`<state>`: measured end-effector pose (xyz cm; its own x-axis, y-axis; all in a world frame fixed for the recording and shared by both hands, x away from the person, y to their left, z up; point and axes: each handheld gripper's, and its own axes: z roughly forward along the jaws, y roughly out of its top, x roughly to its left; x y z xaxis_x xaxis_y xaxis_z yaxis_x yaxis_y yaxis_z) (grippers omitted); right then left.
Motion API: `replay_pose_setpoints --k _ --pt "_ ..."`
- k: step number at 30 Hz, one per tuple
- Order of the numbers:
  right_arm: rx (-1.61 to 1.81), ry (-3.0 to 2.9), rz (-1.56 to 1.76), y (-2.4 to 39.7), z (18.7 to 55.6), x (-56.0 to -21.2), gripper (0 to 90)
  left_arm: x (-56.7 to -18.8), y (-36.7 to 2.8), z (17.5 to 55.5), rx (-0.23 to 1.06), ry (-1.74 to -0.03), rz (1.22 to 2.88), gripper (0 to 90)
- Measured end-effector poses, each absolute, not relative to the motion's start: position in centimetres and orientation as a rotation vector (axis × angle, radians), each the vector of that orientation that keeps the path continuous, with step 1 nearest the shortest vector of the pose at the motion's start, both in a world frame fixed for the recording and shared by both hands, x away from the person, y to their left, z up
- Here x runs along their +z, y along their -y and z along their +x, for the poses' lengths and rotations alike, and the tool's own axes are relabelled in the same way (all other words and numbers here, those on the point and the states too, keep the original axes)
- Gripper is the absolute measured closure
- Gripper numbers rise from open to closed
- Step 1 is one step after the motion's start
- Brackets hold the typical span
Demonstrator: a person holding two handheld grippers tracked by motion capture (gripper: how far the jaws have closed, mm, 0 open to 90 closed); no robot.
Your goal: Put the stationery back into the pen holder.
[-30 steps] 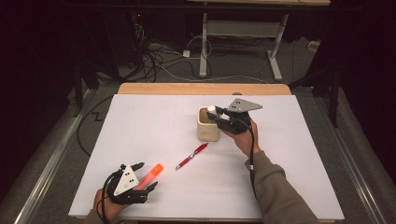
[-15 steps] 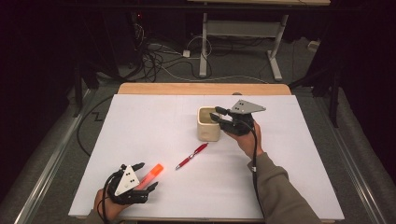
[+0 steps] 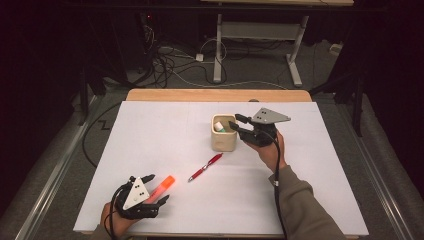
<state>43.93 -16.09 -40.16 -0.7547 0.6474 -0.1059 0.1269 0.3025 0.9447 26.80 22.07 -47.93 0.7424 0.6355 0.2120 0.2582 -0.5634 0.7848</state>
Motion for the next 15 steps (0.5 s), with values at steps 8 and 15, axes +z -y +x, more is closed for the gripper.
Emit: replay_pose_setpoints --k 8,15 --pt "1.427 -2.084 0.678 17.3 42.9 -39.8 59.5 -47.9 -22.0 26.8 0.62 -0.67 2.168 20.9" --pt "1.42 -2.058 0.67 18.7 41.3 -39.5 56.0 -47.9 -22.0 26.8 0.619 -0.674 2.173 20.9"
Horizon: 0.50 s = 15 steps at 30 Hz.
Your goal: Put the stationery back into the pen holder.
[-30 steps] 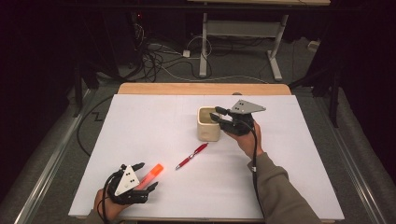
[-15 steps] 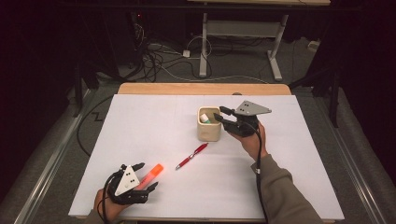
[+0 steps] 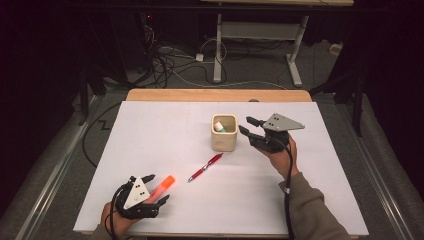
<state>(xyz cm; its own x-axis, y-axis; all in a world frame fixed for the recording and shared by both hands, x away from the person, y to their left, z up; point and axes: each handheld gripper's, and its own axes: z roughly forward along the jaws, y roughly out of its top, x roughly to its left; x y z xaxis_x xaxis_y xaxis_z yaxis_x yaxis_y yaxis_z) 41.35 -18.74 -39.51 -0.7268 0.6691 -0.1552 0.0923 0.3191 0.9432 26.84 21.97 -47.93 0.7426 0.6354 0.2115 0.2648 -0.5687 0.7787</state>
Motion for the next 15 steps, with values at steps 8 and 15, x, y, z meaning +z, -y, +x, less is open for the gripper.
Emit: replay_pose_setpoints --k 8,15 --pt "1.386 -2.045 0.66 20.0 39.9 -39.6 51.7 -47.9 -21.8 26.8 0.621 -0.673 2.174 20.9" --pt "1.353 -2.027 0.65 20.8 38.3 -39.7 42.6 -47.9 -21.9 26.8 0.622 -0.671 2.175 20.9"
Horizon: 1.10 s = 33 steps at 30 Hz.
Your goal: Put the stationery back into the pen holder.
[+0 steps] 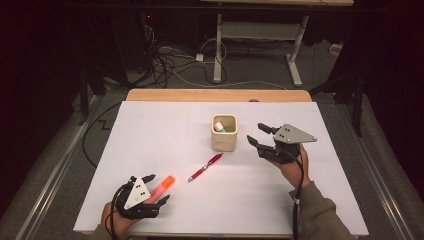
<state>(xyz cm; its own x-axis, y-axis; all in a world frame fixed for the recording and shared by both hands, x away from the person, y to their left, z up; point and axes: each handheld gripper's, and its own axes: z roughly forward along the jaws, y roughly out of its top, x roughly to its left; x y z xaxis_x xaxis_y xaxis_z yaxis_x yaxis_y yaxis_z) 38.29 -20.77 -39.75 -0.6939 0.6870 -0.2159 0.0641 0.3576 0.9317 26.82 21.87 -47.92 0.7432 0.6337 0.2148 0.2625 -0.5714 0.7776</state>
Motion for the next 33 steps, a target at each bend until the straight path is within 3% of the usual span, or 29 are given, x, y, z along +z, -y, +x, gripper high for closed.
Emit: replay_pose_setpoints --k 13,33 --pt "1.298 -2.023 0.642 22.2 35.9 -40.4 31.3 -47.8 -21.7 26.8 0.627 -0.664 2.178 20.9" --pt "1.259 -2.04 0.611 23.8 32.0 -42.6 28.8 -47.8 -21.6 26.8 0.63 -0.662 2.185 20.9"
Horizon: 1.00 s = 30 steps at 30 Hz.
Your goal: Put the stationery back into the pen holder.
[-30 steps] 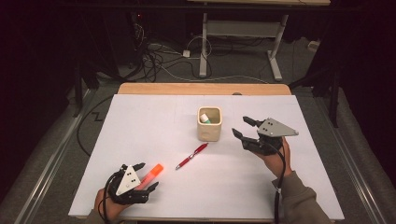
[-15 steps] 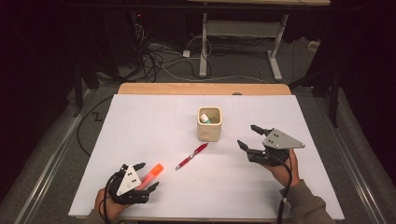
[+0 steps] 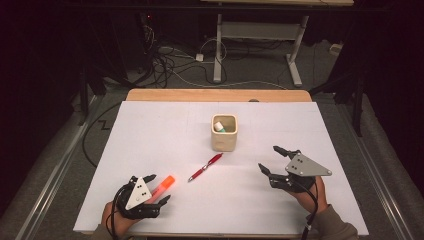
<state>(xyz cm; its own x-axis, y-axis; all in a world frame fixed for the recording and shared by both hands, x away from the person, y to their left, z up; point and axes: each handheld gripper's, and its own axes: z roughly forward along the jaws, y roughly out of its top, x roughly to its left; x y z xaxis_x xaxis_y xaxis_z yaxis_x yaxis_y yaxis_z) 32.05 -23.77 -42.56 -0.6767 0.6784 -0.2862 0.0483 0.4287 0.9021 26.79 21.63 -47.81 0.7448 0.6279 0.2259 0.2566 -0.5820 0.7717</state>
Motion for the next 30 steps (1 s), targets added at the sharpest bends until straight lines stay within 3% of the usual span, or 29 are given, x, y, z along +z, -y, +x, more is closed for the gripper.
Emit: replay_pose_setpoints --k 10,19,30 --pt "1.227 -2.058 0.679 25.7 30.3 -44.0 28.7 -47.7 -21.5 26.9 0.611 -0.679 2.202 20.9" --pt "1.178 -2.113 0.689 26.6 28.8 -45.1 28.0 -47.4 -21.1 27.9 0.564 -0.803 2.312 21.2" --pt "1.157 -2.137 0.686 26.7 28.7 -45.5 29.4 -45.9 -19.7 32.0 0.216 -1.017 2.509 29.8"
